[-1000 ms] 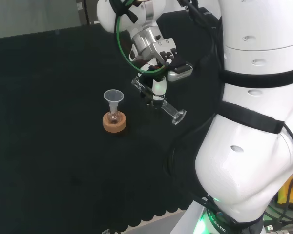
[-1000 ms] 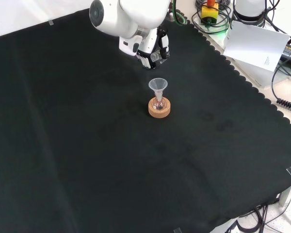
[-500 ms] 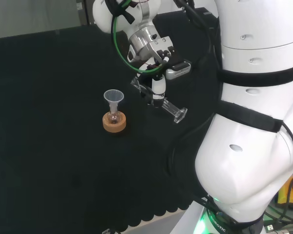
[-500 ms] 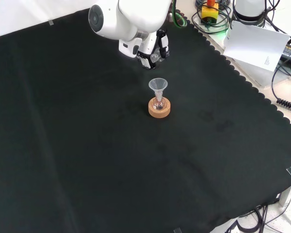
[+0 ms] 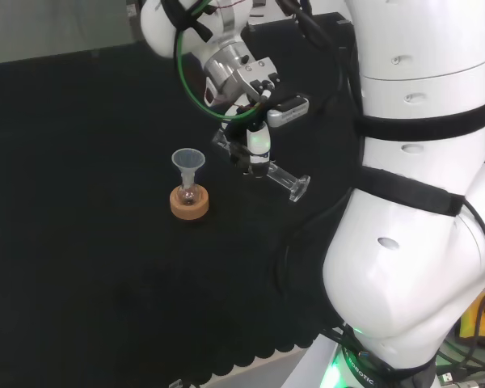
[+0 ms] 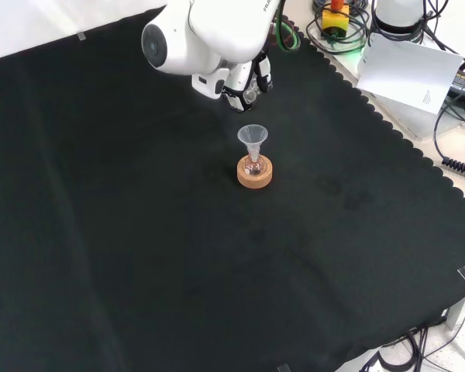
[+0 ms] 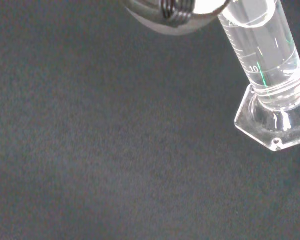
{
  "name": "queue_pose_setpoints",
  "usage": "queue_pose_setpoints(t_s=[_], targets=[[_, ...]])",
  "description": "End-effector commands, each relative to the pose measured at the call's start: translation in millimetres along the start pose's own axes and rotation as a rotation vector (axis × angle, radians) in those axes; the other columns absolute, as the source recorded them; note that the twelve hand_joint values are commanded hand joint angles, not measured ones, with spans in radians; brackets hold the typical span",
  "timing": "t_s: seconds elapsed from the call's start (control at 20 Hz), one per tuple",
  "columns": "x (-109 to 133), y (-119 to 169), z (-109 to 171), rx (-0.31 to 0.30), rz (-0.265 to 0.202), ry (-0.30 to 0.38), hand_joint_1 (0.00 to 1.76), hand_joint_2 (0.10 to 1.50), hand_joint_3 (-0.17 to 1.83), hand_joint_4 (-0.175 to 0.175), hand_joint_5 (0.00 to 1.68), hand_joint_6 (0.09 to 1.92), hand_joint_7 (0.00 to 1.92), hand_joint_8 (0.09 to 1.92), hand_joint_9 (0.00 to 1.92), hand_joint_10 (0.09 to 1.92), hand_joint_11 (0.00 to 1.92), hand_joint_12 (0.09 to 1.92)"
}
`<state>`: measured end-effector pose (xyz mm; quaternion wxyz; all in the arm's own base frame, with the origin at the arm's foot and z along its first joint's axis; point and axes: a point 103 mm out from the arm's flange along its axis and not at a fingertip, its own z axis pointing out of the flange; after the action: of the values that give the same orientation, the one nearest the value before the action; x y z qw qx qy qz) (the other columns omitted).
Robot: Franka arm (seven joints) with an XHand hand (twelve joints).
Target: Pour the water from the graduated cylinder into the round-bottom flask.
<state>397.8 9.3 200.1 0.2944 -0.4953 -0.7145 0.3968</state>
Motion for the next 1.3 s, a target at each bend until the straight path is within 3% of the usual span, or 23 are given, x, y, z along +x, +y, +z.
queue_pose_setpoints(t_s=[0.05,0.35,0.75,1.3], targets=[[14.9,3.2,-7.1,0.076,0.016,-0.068,1.50,1.08,0.00,-0.144,1.00,0.89,0.86,1.10,1.09,1.00,1.01,0.85],[26.4,3.5,-15.0,0.117,0.028,-0.111,1.50,1.08,0.00,-0.143,1.00,0.89,0.86,1.10,1.09,1.00,1.01,0.85],[33.4,1.4,-23.4,0.219,0.079,-0.152,1.50,1.08,0.00,-0.141,1.00,0.89,0.87,1.10,1.10,1.00,1.02,0.85],[36.3,-1.3,-31.1,0.290,0.112,-0.176,1.50,1.08,0.00,-0.138,0.99,0.89,0.87,1.09,1.09,1.00,1.02,0.85]])
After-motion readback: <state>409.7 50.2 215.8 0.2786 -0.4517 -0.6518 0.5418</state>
